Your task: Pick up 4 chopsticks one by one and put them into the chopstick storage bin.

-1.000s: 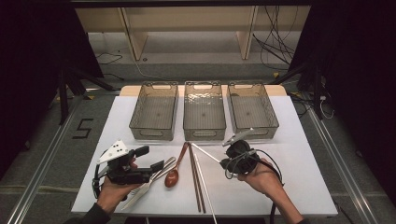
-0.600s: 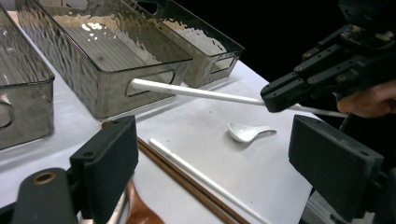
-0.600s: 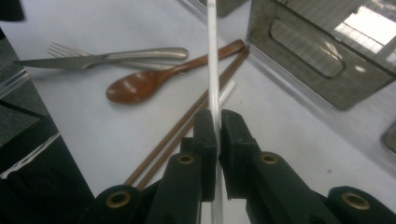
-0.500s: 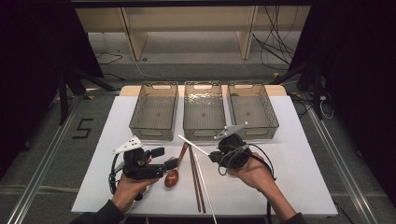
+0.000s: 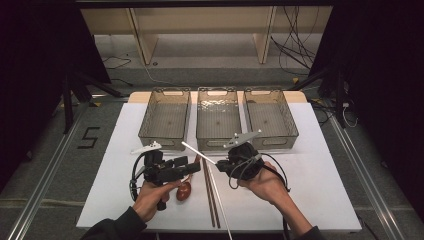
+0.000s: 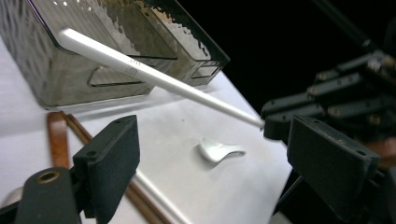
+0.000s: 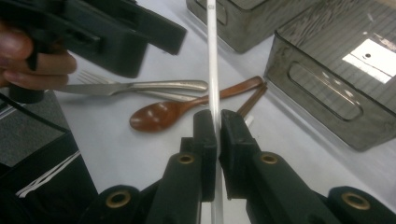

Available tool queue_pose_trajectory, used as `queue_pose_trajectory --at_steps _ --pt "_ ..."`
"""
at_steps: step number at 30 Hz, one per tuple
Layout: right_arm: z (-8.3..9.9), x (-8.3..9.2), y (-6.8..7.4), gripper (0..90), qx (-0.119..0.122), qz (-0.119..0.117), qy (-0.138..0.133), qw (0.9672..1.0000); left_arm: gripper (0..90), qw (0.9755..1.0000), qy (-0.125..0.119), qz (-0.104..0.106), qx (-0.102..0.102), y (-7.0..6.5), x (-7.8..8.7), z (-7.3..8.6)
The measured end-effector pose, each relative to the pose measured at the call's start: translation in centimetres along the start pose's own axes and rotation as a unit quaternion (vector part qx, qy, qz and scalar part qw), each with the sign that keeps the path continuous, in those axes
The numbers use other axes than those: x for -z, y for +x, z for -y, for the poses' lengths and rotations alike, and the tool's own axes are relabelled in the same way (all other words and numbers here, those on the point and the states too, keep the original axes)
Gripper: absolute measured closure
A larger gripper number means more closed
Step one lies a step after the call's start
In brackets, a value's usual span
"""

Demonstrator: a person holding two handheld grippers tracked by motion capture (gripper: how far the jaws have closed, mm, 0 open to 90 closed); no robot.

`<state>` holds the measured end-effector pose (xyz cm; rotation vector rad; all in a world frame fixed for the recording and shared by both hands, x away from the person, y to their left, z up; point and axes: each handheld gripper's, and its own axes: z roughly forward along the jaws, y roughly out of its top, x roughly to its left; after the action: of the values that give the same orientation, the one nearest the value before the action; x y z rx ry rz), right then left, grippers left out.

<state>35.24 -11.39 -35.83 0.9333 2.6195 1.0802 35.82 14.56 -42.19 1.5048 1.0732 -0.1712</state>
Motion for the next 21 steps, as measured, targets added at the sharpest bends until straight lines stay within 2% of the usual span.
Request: queue_pose_trajectory --at_steps 3,7,11,18,21 --pt "-0.1 0.0 0.4 86.3 0.005 -0.003 -0.004 1.0 18.2 1.0 -0.001 -0.006 0.0 0.1 -0.3 -0.2" --pt "-0.2 -0.2 0.8 86.2 0.012 -0.005 -0.008 0.9999 19.1 0.9998 -0.008 0.006 0.016 -0.1 -0.8 -0.2" --pt "-0.2 -0.3 1.2 86.3 0.019 -0.009 -0.014 0.9997 21.5 0.9998 -0.008 0.009 0.015 -0.2 -0.9 -0.3" --pt "-0.1 -0.6 1.7 86.2 0.028 -0.013 -0.019 0.9993 31.4 0.9993 -0.018 0.019 0.026 -0.1 -0.8 -0.2" --pt "-0.1 -0.7 1.9 86.2 0.029 -0.015 -0.023 0.9992 36.7 0.9982 -0.026 0.03 0.046 0.2 -0.7 -0.1"
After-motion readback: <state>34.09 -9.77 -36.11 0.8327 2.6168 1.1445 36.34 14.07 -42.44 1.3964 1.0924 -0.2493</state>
